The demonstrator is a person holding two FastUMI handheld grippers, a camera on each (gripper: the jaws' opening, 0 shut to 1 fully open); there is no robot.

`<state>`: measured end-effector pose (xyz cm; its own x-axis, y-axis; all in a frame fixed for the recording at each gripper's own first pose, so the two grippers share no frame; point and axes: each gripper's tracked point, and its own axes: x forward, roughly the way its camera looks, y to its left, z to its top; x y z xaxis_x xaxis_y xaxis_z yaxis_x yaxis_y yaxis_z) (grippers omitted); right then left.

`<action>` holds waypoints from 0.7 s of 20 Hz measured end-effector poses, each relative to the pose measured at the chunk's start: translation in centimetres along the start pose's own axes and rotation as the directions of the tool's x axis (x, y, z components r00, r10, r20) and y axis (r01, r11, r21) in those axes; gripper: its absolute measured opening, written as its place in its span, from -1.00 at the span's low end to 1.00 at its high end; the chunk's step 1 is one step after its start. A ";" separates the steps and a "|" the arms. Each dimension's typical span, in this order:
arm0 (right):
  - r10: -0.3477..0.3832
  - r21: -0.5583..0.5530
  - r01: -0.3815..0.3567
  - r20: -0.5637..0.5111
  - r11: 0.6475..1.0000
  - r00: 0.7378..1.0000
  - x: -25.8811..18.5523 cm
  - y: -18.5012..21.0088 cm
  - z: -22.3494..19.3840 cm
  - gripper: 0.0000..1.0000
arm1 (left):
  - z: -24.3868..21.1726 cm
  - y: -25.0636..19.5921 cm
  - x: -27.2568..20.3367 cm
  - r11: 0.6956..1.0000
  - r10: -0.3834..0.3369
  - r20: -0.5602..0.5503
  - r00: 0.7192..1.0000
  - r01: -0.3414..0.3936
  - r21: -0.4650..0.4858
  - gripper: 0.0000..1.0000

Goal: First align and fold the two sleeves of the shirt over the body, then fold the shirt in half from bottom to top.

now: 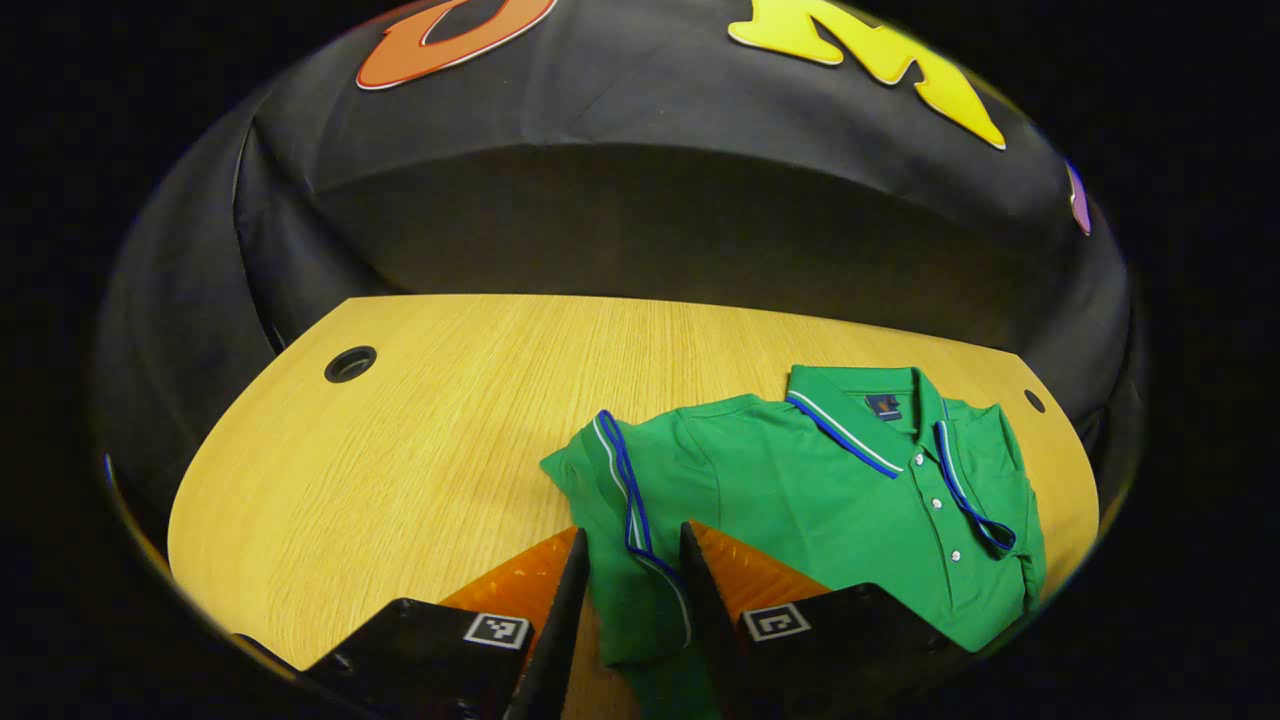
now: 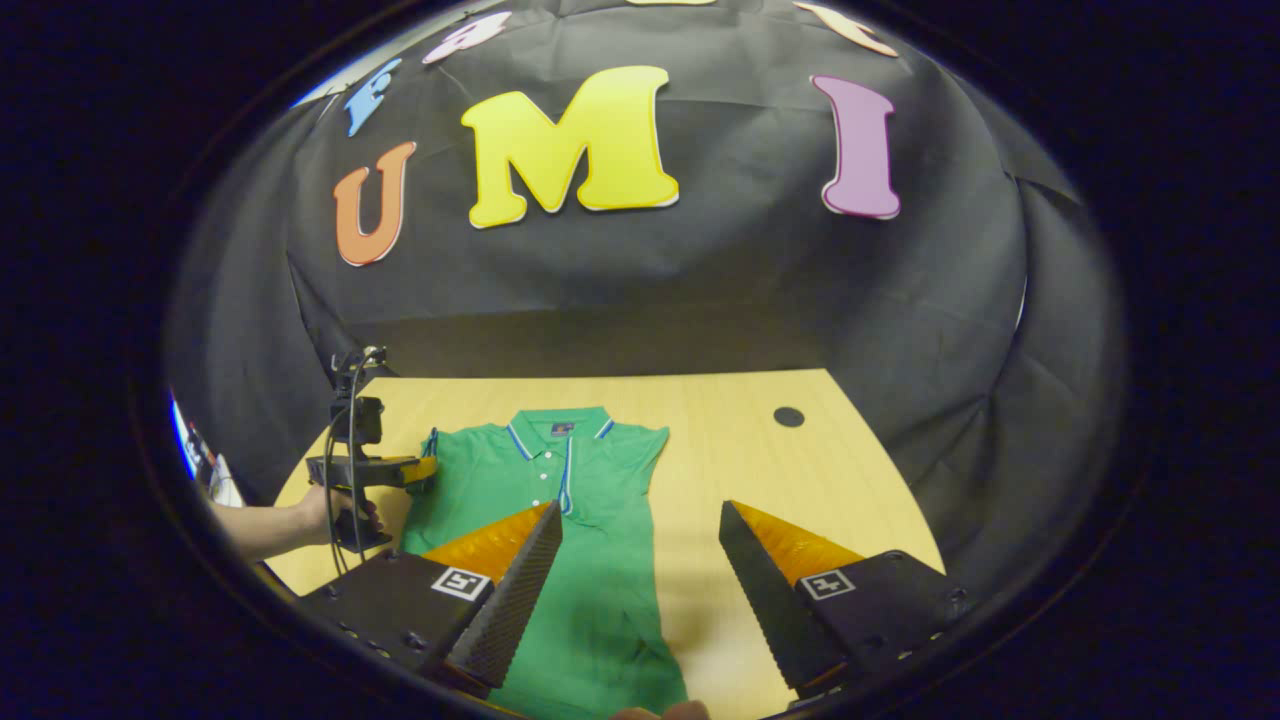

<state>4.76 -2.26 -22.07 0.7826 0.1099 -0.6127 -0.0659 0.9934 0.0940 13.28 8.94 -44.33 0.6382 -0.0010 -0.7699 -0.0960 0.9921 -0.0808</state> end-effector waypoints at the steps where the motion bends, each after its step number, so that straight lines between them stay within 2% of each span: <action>1: -0.002 0.023 0.002 -0.009 1.000 1.000 0.2 -0.1 -0.2 0.92 | -0.2 0.2 -0.1 1.000 0.011 -0.007 1.000 -0.011 0.005 0.22; 3: -0.012 0.056 0.013 -0.016 0.998 1.000 0.7 -0.4 -0.4 0.92 | 0.1 0.5 0.0 1.000 0.005 -0.011 1.000 -0.005 0.012 -0.26; 7: 0.004 0.068 -0.001 -0.042 0.998 0.999 1.1 0.4 -1.2 0.93 | 0.6 0.4 -0.2 0.997 -0.071 0.011 0.997 0.071 -0.005 -0.70; 11: 0.018 0.067 -0.015 -0.048 0.998 0.999 1.3 1.3 -1.5 0.92 | 1.8 0.3 -1.1 0.991 -0.127 0.055 0.990 0.129 -0.034 -0.88; 12: 0.020 0.067 -0.017 -0.048 0.998 0.999 1.3 1.4 -1.6 0.86 | 2.2 0.3 -1.4 0.990 -0.131 0.059 0.990 0.134 -0.038 -0.88; 13: 0.023 0.070 -0.020 -0.048 0.997 0.999 1.4 1.6 -1.5 0.92 | 2.5 0.2 -1.8 0.990 -0.137 0.063 0.989 0.140 -0.037 -0.88; 14: 0.027 0.073 -0.023 -0.048 0.997 0.999 1.4 1.7 -1.5 0.86 | 3.1 0.1 -2.3 0.988 -0.146 0.069 0.987 0.149 -0.035 -0.89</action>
<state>4.84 -0.34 -23.96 0.7501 0.1376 -0.6468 -0.0386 0.9855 0.1650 14.15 9.38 -40.60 0.6965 -0.1376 -0.7042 -0.0267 0.9758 -0.2171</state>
